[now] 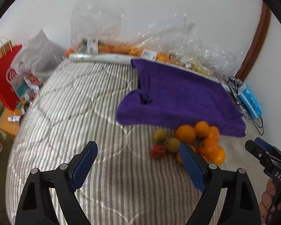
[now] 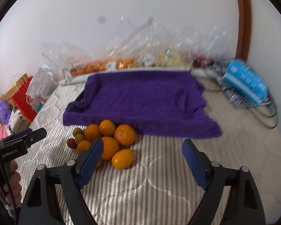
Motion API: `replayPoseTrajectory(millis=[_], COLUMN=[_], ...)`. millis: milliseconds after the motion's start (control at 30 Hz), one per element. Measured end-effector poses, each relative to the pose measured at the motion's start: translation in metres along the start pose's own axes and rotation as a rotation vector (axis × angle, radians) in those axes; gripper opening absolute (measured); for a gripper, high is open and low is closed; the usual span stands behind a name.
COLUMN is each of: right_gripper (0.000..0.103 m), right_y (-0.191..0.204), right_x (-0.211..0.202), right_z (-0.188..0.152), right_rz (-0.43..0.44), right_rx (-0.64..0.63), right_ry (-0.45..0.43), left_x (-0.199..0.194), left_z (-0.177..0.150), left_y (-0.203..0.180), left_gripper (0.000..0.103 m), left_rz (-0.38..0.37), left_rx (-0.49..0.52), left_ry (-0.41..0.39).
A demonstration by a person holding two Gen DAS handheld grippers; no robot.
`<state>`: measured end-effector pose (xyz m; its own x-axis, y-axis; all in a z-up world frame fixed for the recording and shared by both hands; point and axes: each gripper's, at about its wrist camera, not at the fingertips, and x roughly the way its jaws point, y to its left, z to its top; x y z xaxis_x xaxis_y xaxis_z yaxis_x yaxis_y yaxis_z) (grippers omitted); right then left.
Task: Organize fruits
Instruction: 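Grasp the red fruit with the left tool while the right tool grasps an orange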
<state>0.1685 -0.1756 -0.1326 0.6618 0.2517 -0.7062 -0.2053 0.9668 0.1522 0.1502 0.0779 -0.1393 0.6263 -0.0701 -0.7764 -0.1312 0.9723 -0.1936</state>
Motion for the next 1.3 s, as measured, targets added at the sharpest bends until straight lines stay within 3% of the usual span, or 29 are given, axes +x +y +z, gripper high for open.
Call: replayPoseTrajectory(millis=[233,533,800,933,1033,1167,1300], right_gripper=[0.061,0.054,0.051,0.041,0.041,0.041,0.041], right_y=[0.004,0.014,0.019,0.021,0.018,0.009,0.0], right_x=[0.038,0.042,0.059,0.06,0.058,0.055,0.056], right_z=[-0.02,-0.03,-0.033,-0.033,-0.035,-0.035,-0.034], right_rz=[0.051,0.122,0.079,0.06,0.051,0.029,0.059], right_rx=[-0.065,-0.11,-0.147,-0.181,-0.2,-0.186,-0.148], right_ry=[0.079,0.084,0.099,0.095,0.086,0.079,0.082], left_x=[0.023,0.034,0.039,0.041,0.046,0.051,0.052], left_z=[-0.004,-0.005,-0.014,-0.016,-0.015,-0.014,-0.017], left_y=[0.011,0.002,-0.003,-0.011,-0.017,-0.029,-0.034], left_gripper=[0.082,0.082,0.072,0.069,0.067,0.059,0.04], left_rz=[0.003,-0.071,-0.061,-0.089,-0.093,-0.07,-0.081], left_rx=[-0.027,0.018,0.096,0.129,0.148,0.192,0.225], left_ry=[0.037,0.028,0.048,0.049,0.054,0.035,0.02])
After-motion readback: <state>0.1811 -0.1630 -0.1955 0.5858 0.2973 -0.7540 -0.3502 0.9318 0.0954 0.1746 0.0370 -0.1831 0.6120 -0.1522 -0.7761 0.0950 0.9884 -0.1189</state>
